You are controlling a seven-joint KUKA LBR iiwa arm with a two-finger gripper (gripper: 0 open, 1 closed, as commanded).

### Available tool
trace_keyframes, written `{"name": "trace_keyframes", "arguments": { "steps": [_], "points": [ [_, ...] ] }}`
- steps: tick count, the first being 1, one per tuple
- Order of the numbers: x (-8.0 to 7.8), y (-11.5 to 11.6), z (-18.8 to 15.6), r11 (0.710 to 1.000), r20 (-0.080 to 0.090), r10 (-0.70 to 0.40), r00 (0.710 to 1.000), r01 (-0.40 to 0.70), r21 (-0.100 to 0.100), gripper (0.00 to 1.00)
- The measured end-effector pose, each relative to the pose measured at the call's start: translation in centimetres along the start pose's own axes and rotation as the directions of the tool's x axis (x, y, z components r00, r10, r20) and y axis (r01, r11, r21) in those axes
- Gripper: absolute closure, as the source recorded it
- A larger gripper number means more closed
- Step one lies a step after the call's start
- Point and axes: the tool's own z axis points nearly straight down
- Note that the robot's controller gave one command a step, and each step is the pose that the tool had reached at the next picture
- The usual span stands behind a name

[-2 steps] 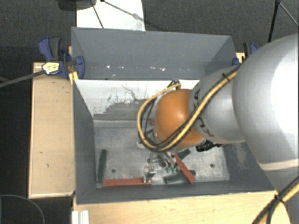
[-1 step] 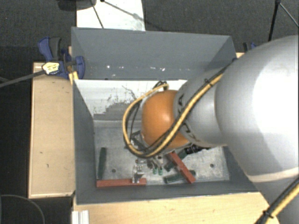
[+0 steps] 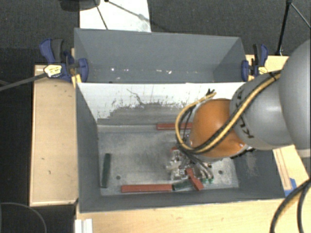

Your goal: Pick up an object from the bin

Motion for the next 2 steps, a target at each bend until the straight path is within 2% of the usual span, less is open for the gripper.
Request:
{"name": "trace_keyframes", "arguments": {
  "steps": [1,2],
  "points": [
    [-0.65,0.05,-0.23,1.000,0.026,0.004,1.000,-0.003,-0.002,0.00],
    [-0.64,0.05,-0.22,1.000,0.025,0.005,1.000,-0.005,-0.002,0.00]
  ]
}}
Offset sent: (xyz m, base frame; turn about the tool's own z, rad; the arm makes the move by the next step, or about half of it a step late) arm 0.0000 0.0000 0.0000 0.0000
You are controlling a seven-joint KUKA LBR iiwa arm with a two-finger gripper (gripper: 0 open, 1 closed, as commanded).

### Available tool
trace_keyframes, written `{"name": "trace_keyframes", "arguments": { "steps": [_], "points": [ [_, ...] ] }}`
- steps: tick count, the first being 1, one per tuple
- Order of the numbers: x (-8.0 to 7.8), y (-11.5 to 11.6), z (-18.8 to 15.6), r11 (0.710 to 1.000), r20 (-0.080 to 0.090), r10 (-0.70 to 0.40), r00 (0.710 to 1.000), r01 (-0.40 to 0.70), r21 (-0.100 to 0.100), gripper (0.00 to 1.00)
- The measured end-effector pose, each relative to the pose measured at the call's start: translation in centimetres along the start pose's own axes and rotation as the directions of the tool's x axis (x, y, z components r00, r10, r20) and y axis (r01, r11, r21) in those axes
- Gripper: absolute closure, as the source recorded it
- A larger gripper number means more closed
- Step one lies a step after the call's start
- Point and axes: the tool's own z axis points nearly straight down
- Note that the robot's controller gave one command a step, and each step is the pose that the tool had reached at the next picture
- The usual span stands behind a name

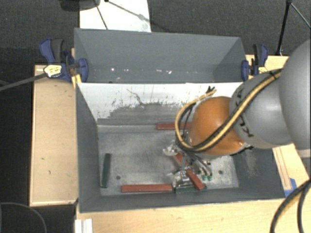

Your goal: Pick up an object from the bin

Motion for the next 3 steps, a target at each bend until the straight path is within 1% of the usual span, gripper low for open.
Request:
{"name": "trace_keyframes", "arguments": {
  "steps": [1,2,3],
  "points": [
    [0.3,-8.8,0.1,0.998,-0.022,-0.069,0.997,0.069,0.001,1.00],
    [0.3,-8.7,0.1,0.998,-0.022,-0.068,0.997,0.068,0.001,1.00],
    [-2.8,-10.5,-19.8,1.000,-0.034,-0.030,0.999,0.030,0.001,1.00]
  ]
}}
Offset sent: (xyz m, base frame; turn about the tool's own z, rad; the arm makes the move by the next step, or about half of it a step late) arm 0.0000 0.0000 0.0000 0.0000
